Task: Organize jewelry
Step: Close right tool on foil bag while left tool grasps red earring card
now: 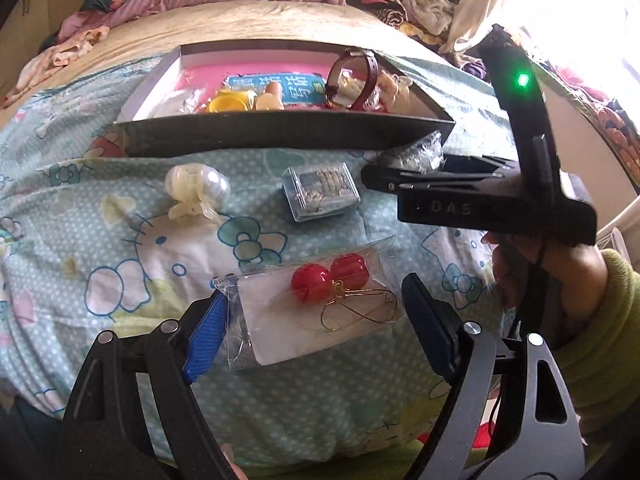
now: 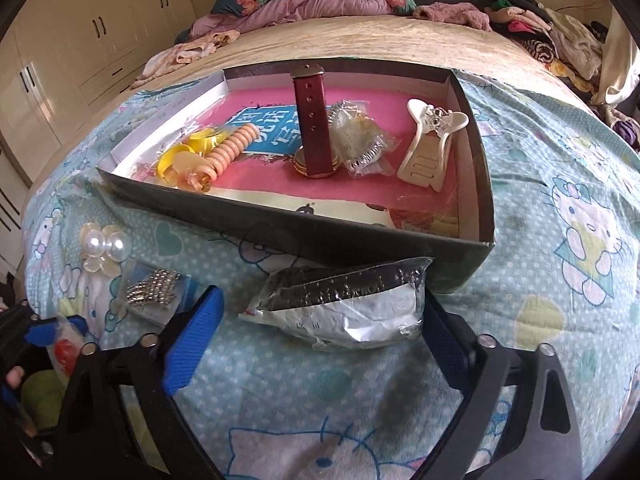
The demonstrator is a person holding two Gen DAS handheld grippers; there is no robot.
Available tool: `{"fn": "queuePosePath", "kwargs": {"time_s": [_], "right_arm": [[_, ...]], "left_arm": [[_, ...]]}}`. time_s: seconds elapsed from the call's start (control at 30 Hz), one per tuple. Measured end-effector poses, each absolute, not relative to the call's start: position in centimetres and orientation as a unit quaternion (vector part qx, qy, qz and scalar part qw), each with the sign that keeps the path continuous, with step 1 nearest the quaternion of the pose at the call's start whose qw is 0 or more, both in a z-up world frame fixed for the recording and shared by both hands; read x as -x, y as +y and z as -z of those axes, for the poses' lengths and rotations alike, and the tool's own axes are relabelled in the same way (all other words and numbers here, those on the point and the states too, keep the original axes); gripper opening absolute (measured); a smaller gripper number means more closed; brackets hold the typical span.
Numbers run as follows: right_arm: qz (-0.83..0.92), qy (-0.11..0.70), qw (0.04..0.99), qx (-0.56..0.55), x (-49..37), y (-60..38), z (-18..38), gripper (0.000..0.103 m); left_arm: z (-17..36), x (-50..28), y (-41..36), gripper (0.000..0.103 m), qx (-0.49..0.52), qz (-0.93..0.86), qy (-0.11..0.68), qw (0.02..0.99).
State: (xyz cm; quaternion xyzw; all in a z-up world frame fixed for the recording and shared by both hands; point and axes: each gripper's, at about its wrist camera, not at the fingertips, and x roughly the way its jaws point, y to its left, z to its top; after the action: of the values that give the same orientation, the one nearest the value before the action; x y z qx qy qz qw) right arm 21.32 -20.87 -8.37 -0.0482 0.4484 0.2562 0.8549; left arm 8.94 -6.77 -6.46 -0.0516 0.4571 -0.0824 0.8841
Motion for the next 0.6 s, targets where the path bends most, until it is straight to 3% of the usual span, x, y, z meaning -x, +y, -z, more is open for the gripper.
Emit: {"fn": "queuePosePath", "kwargs": {"time_s": [0.13, 0.6], "right_arm": [[-0.259, 0.436, 0.861, 0.036, -21.1, -21.7, 8.4, 0.076], [-0.304, 0.405, 0.862, -0.010, -17.8, -24.9, 3.5, 0.075]], "left_arm": [[5.6, -8.9, -6.6, 0.075, 0.050, 0.079, 0.446, 0.890], [3.0, -8.8, -4.3, 0.075, 0.060, 0.059, 0.411, 0.908]]}}
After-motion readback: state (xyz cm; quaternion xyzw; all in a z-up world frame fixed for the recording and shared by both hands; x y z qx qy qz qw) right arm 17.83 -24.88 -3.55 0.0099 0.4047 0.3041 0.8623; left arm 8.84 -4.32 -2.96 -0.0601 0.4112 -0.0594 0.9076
